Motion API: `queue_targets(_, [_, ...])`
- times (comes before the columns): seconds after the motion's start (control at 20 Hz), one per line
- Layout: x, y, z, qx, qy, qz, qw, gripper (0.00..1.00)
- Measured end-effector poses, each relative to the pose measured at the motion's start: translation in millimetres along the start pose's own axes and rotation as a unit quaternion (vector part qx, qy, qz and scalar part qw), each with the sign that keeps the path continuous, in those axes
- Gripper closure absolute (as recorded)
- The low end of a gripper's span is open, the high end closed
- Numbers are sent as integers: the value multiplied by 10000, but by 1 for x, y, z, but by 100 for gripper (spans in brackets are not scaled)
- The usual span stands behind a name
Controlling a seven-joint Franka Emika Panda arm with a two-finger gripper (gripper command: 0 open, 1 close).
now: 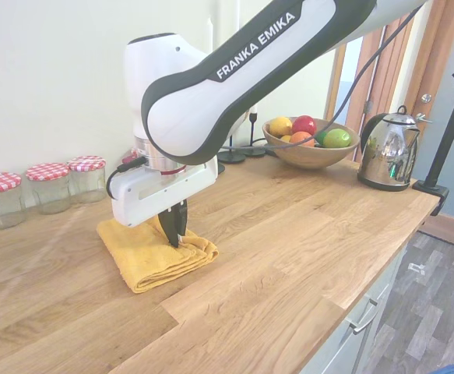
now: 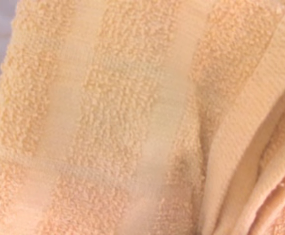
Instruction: Wipe the counter
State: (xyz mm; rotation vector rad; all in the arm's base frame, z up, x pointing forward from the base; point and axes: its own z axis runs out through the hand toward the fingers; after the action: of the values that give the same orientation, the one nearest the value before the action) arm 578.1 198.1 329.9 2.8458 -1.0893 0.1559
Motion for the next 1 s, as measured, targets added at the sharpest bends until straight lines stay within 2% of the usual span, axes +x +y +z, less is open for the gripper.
queue_targets(0.2, [-18, -12, -2, -13, 74, -75, 9999, 100])
queue_targets(0.25, [-18, -13, -2, -25, 69, -59, 10000, 0])
queue_targets(1.0, [-15, -11, -4, -146, 30, -18, 9999, 0])
